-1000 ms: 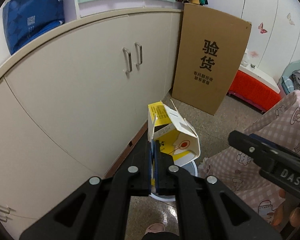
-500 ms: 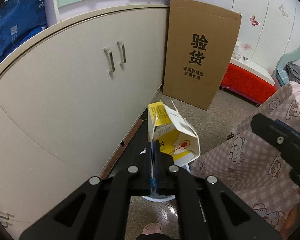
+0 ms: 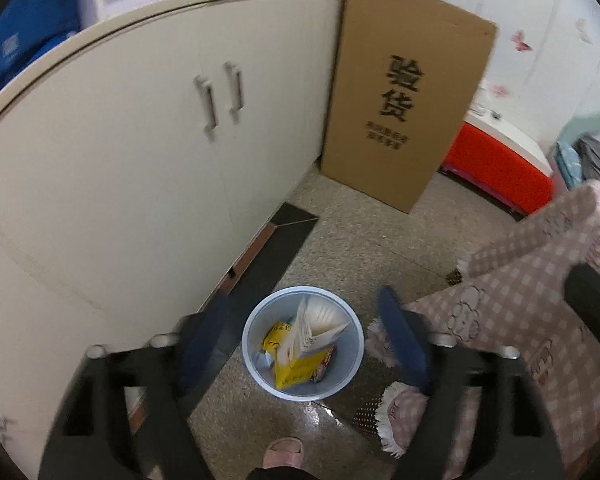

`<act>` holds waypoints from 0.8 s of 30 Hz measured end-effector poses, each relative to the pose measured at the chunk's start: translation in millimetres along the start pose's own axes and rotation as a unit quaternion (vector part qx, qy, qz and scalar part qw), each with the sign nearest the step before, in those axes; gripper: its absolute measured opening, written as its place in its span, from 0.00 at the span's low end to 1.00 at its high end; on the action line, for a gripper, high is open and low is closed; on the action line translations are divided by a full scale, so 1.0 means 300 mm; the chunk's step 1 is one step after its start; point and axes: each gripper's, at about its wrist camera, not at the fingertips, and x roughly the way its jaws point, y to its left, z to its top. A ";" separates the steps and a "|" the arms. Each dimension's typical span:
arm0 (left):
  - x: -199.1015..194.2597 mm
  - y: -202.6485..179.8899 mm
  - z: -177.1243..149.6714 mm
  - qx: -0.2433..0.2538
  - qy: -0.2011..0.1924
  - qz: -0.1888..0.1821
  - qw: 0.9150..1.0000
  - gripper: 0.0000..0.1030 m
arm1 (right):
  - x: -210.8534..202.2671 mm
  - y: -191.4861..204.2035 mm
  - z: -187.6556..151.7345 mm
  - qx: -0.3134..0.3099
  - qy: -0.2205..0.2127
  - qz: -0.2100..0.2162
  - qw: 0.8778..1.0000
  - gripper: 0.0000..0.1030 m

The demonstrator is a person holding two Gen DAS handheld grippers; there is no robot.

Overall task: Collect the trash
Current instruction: 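Carry carton and blue packet over the wastebasket and open both tools, then grasp the blue toothpaste tube on the table with the right tool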

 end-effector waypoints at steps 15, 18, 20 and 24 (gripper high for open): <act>-0.182 -0.091 -0.001 0.001 -0.041 -0.037 0.998 0.74 | -0.164 -0.061 0.039 0.008 -0.035 0.005 0.999 0.76; -0.243 -0.135 0.005 0.008 -0.058 -0.049 0.997 0.74 | -0.219 -0.094 0.066 0.013 -0.051 -0.001 0.999 0.76; -0.286 -0.187 0.015 0.014 -0.068 -0.065 0.995 0.74 | -0.260 -0.126 0.082 0.018 -0.061 -0.005 0.998 0.76; -0.344 -0.319 0.037 0.033 -0.083 -0.092 0.992 0.74 | -0.361 -0.236 0.125 0.030 -0.083 -0.023 0.996 0.76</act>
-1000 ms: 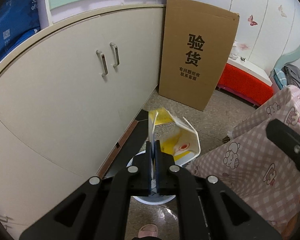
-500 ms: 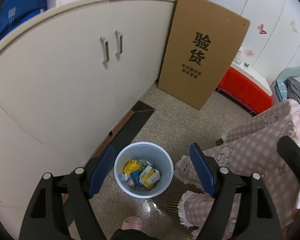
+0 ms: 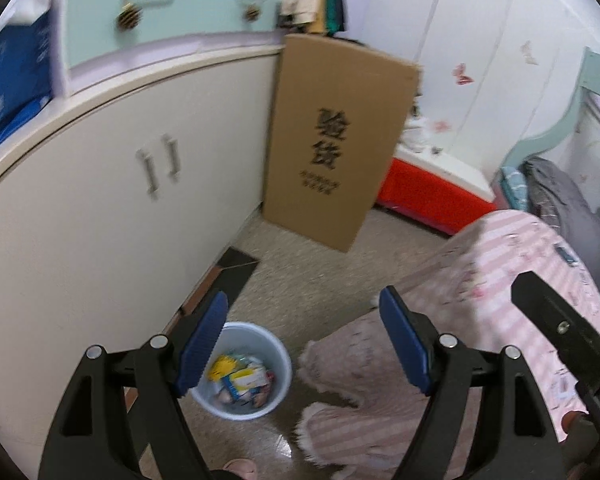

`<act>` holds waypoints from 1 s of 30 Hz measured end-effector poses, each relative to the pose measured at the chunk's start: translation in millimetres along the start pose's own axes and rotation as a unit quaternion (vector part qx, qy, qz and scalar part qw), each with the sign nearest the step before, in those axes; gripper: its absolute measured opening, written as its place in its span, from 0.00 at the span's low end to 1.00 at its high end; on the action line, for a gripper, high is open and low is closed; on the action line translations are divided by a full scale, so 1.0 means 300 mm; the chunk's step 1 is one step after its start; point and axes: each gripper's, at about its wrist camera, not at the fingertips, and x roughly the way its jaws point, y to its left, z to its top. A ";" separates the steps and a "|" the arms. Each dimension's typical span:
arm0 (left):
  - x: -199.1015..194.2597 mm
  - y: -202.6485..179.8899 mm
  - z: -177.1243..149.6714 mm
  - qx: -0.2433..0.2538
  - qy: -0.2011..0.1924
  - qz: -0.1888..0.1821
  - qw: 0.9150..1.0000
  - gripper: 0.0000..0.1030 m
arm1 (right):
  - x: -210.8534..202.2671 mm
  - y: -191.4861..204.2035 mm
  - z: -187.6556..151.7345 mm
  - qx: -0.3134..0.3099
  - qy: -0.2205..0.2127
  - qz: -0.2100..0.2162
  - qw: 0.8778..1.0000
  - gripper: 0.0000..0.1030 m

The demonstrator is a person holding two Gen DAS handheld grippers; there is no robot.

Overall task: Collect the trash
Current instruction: 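Grasp the blue toothpaste tube on the table with the right tool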

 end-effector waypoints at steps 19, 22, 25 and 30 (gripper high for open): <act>0.267 -1.036 0.079 0.106 0.073 -0.138 0.982 0.67 | -0.210 -0.928 0.239 0.173 -0.051 -0.153 0.972 0.67; 0.343 -1.136 0.092 0.099 0.098 -0.157 0.978 0.62 | -0.184 -1.039 0.255 0.201 -0.044 -0.156 0.966 0.64; 0.429 -1.224 0.113 0.082 0.113 -0.164 0.977 0.57 | -0.141 -1.117 0.279 0.223 -0.035 -0.150 0.963 0.59; 0.531 -1.302 0.134 0.062 0.125 -0.165 0.976 0.47 | -0.047 -1.198 0.316 0.246 -0.015 -0.136 0.960 0.55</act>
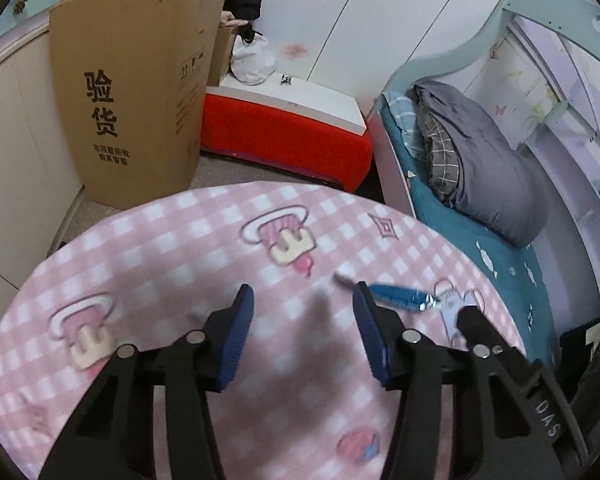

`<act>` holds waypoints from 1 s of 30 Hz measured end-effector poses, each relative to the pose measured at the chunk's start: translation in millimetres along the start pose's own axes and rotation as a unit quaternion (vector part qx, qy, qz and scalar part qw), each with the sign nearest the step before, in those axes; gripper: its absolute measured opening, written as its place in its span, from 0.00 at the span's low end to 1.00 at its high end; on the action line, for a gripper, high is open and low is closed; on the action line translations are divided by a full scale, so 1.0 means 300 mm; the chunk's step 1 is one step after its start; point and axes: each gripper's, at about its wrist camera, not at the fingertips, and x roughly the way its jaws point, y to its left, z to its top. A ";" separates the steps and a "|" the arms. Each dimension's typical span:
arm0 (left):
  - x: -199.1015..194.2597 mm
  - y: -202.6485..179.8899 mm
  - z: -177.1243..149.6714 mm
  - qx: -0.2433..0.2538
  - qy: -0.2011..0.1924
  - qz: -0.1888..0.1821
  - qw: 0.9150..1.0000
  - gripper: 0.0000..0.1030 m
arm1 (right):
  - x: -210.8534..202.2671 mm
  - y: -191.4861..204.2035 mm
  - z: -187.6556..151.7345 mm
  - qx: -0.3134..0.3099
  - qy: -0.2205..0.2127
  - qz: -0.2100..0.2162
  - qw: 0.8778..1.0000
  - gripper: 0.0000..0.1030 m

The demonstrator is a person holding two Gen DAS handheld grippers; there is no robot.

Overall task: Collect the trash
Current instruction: 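Grasp the blue toothpaste tube on the table with the right tool, then carry the blue tube over the wastebasket and open the right tool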

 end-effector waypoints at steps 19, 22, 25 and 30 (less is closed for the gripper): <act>0.106 -0.066 0.005 -0.015 -0.008 -0.036 0.999 0.00 | 0.073 0.011 0.014 -0.025 0.013 -0.006 1.000 0.16; 0.077 -0.045 -0.005 -0.013 -0.014 -0.035 0.999 0.00 | 0.051 0.046 -0.009 -0.037 0.014 0.003 0.999 0.16; 0.015 -0.003 -0.013 -0.020 -0.025 -0.033 0.999 0.00 | 0.027 0.100 -0.037 -0.047 0.012 0.014 0.999 0.16; -0.141 0.128 -0.032 -0.038 -0.046 -0.024 0.998 0.00 | -0.032 0.268 -0.137 -0.073 0.016 0.045 0.996 0.16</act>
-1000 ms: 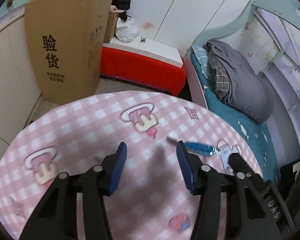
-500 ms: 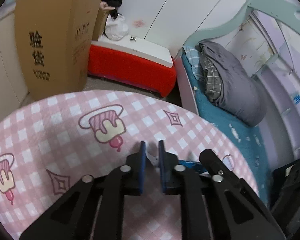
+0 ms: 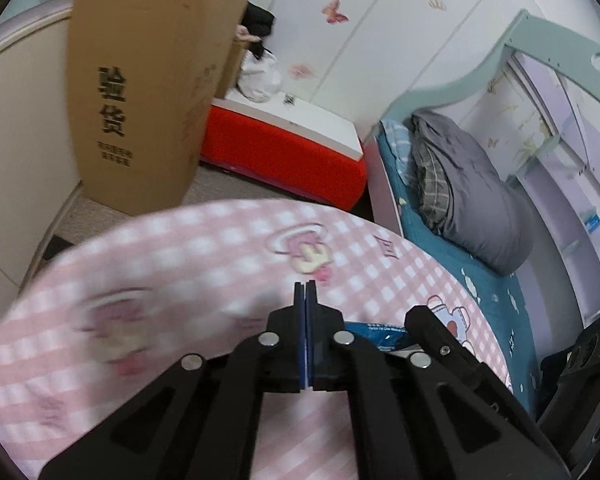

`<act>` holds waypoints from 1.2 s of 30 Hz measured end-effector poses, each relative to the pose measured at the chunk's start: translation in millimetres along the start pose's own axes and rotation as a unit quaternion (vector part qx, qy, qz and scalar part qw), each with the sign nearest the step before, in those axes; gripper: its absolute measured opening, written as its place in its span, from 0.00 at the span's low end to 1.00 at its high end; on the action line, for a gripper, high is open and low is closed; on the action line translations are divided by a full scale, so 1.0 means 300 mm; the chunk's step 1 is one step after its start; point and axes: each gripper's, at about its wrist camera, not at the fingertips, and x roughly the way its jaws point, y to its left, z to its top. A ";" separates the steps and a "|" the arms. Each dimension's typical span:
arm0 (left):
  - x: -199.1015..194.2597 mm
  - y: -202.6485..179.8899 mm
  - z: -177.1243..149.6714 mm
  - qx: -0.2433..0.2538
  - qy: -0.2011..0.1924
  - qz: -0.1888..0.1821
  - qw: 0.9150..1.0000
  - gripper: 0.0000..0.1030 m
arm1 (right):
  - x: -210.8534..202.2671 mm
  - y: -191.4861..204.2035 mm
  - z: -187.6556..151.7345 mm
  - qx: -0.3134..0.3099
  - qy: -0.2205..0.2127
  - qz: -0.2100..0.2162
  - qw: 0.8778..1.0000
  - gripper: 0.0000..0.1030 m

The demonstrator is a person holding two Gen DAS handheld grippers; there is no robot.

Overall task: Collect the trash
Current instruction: 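Carry the blue tube over the wastebasket and open the right tool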

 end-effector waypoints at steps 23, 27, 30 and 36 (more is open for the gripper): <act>-0.861 1.098 -0.194 -0.147 -0.109 0.105 0.977 0.00 | 0.075 1.002 -0.726 -0.156 0.101 0.135 0.973 0.16; -0.866 1.238 -0.249 -0.171 -0.102 0.120 0.973 0.00 | 0.143 1.061 -0.844 -0.177 0.126 0.131 0.967 0.16; -0.837 1.330 -0.283 -0.192 -0.089 0.125 0.969 0.00 | 0.200 1.080 -0.910 -0.187 0.141 0.124 0.964 0.16; -0.748 1.444 -0.340 -0.211 -0.058 0.138 0.966 0.02 | 0.336 1.075 -1.001 -0.191 0.171 0.108 0.961 0.45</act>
